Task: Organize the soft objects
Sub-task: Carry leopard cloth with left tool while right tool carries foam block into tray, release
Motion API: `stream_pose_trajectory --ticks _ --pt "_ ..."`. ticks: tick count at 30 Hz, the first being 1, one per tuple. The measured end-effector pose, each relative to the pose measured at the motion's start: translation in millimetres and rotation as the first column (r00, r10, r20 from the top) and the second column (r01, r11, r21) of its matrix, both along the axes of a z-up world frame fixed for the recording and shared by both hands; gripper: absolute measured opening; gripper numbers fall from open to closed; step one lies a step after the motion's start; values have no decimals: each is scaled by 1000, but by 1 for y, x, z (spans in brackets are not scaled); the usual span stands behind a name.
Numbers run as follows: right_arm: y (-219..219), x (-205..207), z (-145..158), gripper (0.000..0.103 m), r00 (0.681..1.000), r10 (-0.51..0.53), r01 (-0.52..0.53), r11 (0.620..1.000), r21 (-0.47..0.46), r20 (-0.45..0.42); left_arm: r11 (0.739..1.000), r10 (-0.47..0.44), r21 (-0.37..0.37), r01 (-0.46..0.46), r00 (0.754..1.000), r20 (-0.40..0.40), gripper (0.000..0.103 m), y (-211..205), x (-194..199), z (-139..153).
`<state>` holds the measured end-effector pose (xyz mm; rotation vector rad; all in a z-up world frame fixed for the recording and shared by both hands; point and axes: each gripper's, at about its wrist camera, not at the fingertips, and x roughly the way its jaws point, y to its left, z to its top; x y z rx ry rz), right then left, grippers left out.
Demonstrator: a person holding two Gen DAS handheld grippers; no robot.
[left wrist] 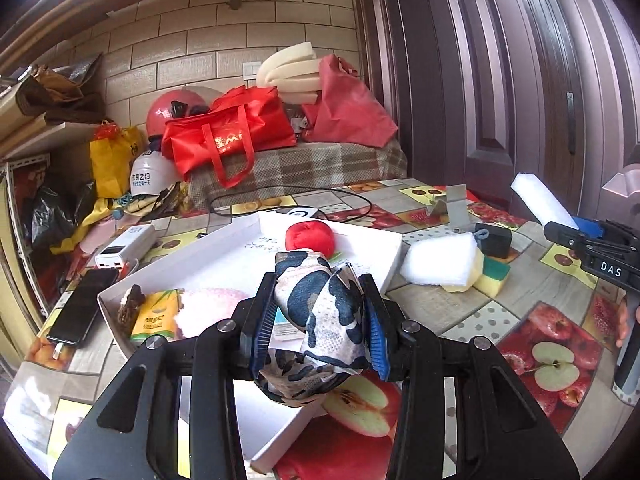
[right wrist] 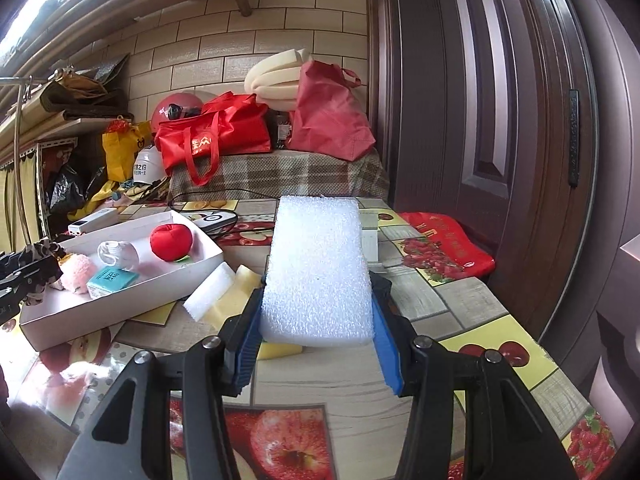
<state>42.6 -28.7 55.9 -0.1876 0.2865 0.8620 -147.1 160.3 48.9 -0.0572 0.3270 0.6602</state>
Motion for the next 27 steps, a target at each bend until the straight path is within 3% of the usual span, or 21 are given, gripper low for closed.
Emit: stream_pose_trajectory --ticks 6,14,22,27 --pt "29 -14 -2 51 999 31 -30 999 -21 16 996 87 16 -86 996 -12 40 29 -2 0" --pt "84 -33 -3 51 997 70 -68 996 -53 39 979 203 -38 -203 979 -6 40 83 -2 -2" --pt "135 -62 -5 51 988 144 -142 988 -54 53 972 232 -35 -233 972 -20 40 110 4 -3" --pt "170 -59 -7 51 988 156 -153 985 -78 23 972 229 -56 -230 973 -15 40 116 3 -3"
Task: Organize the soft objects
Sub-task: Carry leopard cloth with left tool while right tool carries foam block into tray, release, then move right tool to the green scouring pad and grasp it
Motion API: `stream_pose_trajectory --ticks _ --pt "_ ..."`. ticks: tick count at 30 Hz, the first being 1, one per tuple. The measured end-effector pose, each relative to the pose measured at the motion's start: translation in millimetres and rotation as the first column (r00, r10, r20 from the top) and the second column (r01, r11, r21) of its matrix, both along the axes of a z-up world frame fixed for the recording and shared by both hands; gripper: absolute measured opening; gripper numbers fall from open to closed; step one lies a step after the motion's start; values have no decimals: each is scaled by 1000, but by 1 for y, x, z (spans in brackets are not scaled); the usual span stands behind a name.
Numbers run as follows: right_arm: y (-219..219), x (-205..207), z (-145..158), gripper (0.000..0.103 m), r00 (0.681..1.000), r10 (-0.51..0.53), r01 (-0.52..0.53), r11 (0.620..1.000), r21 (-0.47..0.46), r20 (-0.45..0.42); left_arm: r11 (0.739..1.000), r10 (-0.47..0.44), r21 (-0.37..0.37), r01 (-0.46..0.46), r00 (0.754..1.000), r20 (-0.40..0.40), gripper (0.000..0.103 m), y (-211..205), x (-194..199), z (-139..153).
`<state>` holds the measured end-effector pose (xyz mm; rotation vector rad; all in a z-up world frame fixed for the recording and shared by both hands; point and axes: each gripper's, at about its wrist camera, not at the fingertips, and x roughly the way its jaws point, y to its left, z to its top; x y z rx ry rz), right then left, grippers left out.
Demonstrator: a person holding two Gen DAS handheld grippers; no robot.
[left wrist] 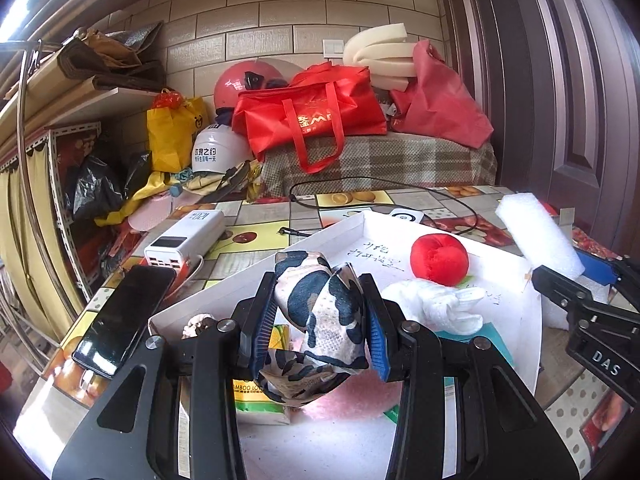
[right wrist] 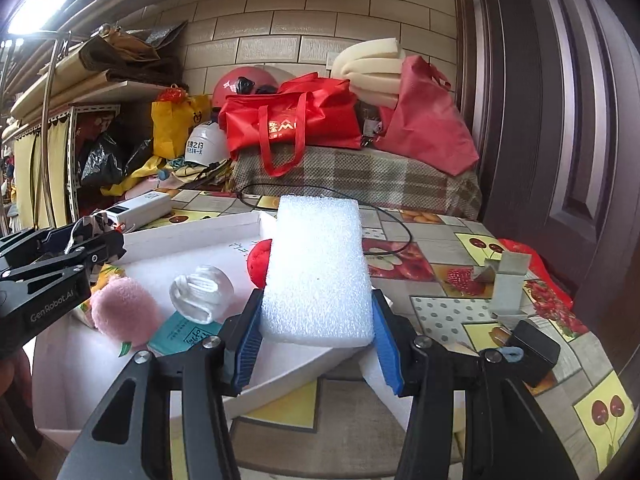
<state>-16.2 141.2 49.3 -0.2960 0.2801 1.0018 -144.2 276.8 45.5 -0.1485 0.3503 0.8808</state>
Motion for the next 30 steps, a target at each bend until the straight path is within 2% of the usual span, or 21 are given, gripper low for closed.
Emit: stream_pose_trajectory --ticks 5,9,14,18,20,21,22,23,24,25,30 --pt "22 16 -3 51 997 -9 7 1000 -27 -74 1000 -5 -26 5 1000 -4 40 6 2 -1" --pt "40 22 -6 51 996 -5 -1 998 -61 -95 999 4 -51 -5 1000 -8 40 11 3 -2" --pt "51 9 -7 51 997 59 -64 993 -98 -46 999 18 -49 -18 1000 -14 40 10 4 -2" --pt "51 3 -6 51 997 74 -75 992 -102 -17 998 31 -49 -32 999 -26 42 11 5 -2" --pt "51 4 -6 51 997 71 -73 993 -98 -23 997 45 -58 -48 998 -36 48 13 6 -3" --pt "51 5 -6 52 997 73 -75 992 -97 -29 997 54 -62 -56 998 -41 57 14 6 -4" --pt "52 5 -6 60 997 74 -76 992 -100 -32 996 67 -62 -69 997 -44 71 15 6 -4" --pt "52 5 -6 68 997 73 -76 992 -101 -30 995 84 -59 -86 996 -42 76 15 5 -4" --pt "52 3 -6 86 997 74 -75 992 -102 -22 994 93 -53 -95 995 -35 88 15 2 -4" --pt "52 2 -6 88 997 76 -76 992 -102 -12 994 103 -45 -104 994 -28 103 13 1 -3" --pt "52 -9 -5 88 995 88 -82 991 -101 52 990 143 17 -143 990 17 103 4 -8 1"
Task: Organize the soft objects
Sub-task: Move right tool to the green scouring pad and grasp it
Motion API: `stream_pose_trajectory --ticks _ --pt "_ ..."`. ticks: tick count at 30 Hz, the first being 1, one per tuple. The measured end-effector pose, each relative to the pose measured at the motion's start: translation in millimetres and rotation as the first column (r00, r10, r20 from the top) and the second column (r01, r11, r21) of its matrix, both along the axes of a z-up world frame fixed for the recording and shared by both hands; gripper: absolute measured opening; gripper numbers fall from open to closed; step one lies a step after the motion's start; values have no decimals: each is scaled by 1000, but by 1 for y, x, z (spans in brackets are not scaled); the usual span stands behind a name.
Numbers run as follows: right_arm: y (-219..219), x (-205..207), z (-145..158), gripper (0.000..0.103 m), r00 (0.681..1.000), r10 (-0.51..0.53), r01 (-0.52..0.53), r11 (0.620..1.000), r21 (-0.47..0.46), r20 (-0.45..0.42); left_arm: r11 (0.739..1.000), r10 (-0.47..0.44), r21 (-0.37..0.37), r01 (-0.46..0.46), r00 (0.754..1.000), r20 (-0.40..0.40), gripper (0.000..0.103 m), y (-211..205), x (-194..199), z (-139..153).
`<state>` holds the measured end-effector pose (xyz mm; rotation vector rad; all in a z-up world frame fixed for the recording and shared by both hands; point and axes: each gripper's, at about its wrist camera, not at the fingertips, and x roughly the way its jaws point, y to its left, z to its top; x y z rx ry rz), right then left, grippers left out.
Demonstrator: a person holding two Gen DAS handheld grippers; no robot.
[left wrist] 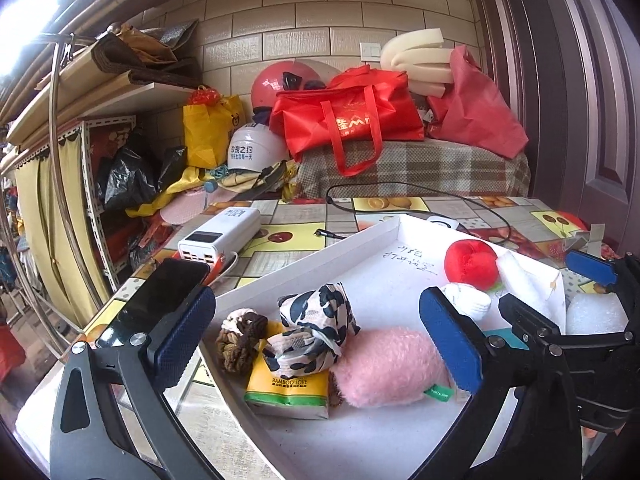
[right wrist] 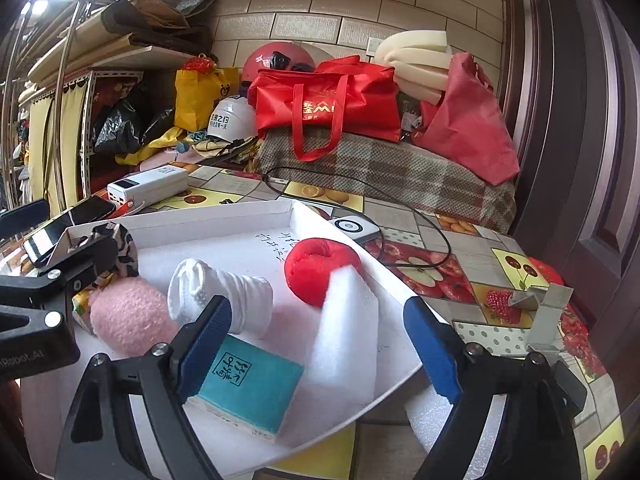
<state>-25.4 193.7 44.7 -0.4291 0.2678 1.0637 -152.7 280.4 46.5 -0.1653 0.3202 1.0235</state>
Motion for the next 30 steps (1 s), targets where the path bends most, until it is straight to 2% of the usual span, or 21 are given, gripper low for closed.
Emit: stream_pose_trajectory --ticks 9,15,21,25,30 --pt "-8 3 4 89 1000 -14 13 999 46 4 1000 12 15 -13 999 47 103 -3 -10 2" --pt "-21 1 5 89 1000 -11 12 997 72 -11 1000 -12 23 11 998 58 103 -10 -14 3" --pt "-60 1 7 89 1000 -26 27 993 112 -12 997 -77 27 75 996 49 103 -33 -13 4" --pt "-94 18 9 89 997 -58 63 990 124 -43 989 -147 28 146 989 21 103 -51 -2 4" --pt "-140 43 9 89 992 -117 122 984 127 -40 977 -210 27 210 978 -3 103 -65 9 5"
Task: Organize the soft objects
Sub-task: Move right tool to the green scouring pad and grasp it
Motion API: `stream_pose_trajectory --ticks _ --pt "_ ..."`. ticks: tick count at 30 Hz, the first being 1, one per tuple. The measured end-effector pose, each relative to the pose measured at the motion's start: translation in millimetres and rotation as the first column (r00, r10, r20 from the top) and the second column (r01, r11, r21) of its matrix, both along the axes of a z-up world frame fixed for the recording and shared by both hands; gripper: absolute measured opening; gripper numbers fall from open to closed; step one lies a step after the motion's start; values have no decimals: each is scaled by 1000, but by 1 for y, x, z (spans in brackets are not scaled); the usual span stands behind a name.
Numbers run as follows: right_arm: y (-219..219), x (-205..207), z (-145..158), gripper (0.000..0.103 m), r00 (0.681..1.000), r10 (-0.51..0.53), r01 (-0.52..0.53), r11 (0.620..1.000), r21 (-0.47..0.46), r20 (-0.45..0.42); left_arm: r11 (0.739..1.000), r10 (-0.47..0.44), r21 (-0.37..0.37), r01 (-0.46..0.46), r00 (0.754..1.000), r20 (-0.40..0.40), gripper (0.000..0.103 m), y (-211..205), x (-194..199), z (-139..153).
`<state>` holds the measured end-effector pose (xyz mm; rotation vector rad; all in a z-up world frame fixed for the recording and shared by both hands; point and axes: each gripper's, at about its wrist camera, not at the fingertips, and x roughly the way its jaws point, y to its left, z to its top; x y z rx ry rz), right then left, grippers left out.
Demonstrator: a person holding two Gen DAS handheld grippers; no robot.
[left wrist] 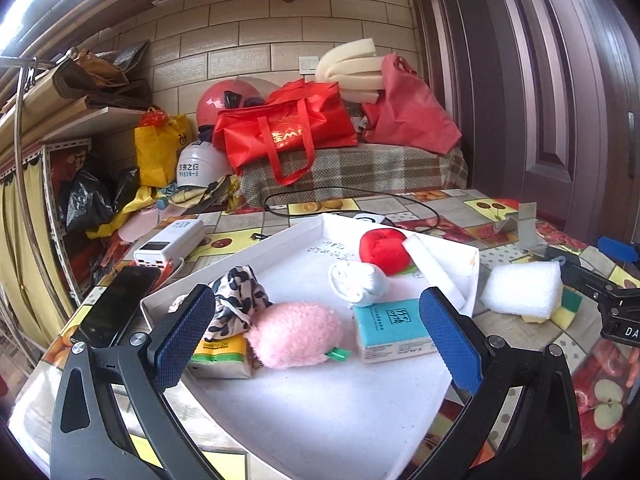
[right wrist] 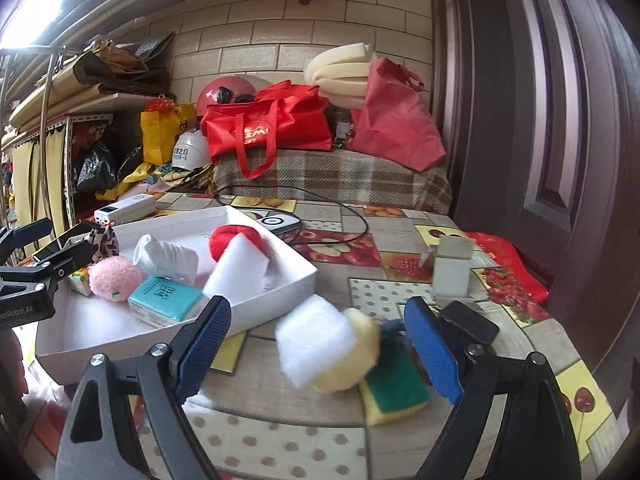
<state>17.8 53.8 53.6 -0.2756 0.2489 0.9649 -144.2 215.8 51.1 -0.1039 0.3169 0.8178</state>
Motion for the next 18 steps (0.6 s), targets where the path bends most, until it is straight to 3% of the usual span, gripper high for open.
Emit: stream_pose_trajectory --ticks 1,8,11,15,18 --pt "-6 6 -3 89 1000 -22 22 999 -30 6 1000 -12 -5 12 1000 0 103 -2 1 0" --pt "-42 66 -14 89 979 -110 88 988 -129 -169 994 -108 -10 107 994 -24 103 -26 16 0" --pt "-53 72 -13 89 972 -85 71 995 -72 -220 990 -138 4 138 990 -32 103 -37 21 0" --pt "-39 63 2 89 992 -47 49 999 12 -120 989 -148 13 148 988 -39 103 -42 24 0" --pt "-3 83 5 89 978 -56 58 998 1 -203 990 -137 -9 137 990 -12 103 -38 18 0"
